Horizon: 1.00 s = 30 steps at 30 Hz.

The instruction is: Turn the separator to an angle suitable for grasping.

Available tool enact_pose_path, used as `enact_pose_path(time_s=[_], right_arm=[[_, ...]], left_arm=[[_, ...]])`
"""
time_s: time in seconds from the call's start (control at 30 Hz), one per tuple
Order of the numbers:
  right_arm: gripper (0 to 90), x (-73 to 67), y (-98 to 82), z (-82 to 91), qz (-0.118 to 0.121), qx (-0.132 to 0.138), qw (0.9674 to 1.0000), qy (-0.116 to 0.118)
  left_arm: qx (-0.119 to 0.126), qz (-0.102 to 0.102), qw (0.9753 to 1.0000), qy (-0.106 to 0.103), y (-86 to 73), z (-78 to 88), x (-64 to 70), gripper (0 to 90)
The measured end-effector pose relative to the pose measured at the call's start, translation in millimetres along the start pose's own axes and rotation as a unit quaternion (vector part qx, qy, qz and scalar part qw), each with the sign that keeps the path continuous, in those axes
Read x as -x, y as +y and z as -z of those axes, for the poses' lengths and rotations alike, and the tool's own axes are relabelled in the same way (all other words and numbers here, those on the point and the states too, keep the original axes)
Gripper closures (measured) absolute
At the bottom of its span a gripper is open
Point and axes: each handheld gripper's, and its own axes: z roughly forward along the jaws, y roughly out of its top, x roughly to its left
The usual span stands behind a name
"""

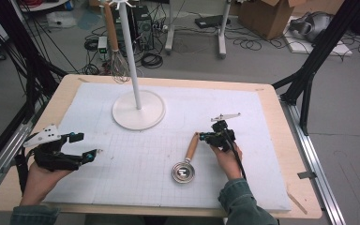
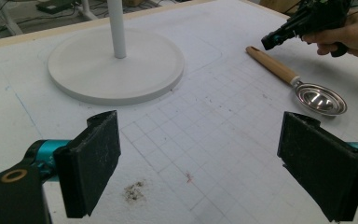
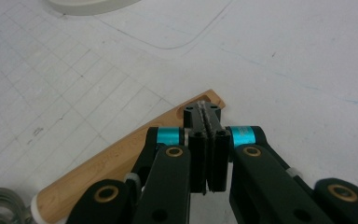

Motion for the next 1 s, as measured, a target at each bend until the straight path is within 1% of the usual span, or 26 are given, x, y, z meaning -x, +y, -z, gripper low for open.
enact_pose_path(time_s=[0.13,0.37,0.5,0.63,0.73,0.9,1.0], right_arm=[[89.7,0.9,-0.1,-4.7,-0.006,-0.004,1.0000,0.000],[89.7,-1.0,1.4,-9.9,-0.003,-0.008,1.0000,0.000],[89.7,-3.1,3.7,-11.4,-0.006,-0.006,1.0000,0.001],[89.7,-4.5,6.5,-15.4,-0.003,-0.008,1.0000,0.004],[89.7,-8.1,10.0,-19.2,-0.003,-0.008,0.9999,0.006],[89.7,-16.4,17.1,-27.9,0.009,-0.012,0.9998,0.014],[89.7,-20.4,20.1,-32.8,0.012,-0.013,0.9997,0.018]], left_arm=[[0.000,0.001,1.0000,0.001,-0.2,0.1,0.2,13.7],[-0.001,-0.002,1.0000,0.000,0.1,0.6,0.1,13.6],[-0.001,0.000,1.0000,0.000,0.0,0.8,0.2,13.6],[0.001,0.000,1.0000,0.000,0.1,1.1,0.1,13.7],[0.001,0.001,1.0000,0.000,0.0,1.3,0.0,13.6],[0.000,0.000,1.0000,0.001,-0.3,1.9,-1.1,13.6],[0.001,0.000,1.0000,0.001,-0.4,2.3,-1.2,13.6]])
